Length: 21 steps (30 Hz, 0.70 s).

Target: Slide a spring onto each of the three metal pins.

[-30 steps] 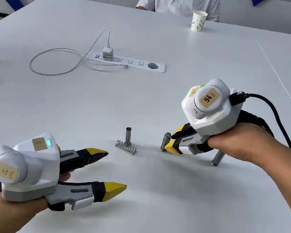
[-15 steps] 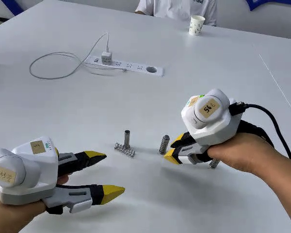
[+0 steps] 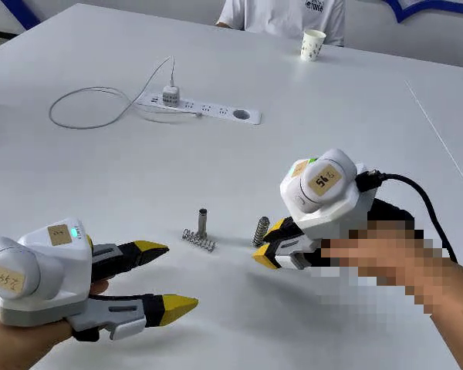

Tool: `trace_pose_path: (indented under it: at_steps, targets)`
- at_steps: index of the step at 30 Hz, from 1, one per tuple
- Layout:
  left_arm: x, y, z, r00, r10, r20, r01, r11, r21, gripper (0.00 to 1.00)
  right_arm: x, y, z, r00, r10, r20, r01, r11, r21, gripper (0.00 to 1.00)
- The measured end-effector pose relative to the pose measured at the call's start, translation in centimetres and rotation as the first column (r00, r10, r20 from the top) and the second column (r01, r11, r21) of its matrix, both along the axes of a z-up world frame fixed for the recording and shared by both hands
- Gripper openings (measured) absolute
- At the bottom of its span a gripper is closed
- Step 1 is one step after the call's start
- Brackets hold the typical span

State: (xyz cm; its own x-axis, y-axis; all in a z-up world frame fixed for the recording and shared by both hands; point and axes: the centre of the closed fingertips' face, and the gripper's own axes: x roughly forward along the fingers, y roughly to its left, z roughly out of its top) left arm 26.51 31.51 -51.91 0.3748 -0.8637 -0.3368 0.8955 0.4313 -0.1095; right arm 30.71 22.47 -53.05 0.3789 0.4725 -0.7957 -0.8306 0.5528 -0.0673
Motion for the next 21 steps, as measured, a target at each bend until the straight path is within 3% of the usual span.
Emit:
trace_pose_path:
  at_steps: [21]
  targets:
    - [0.1, 0.6, -0.1, 1.000, 0.015, 0.000, -0.015, 1.000, 0.001, 0.55, 0.8, 3.7, 0.0, 0.997, 0.072, 0.007, -0.072, 0.997, 0.016, 0.19]
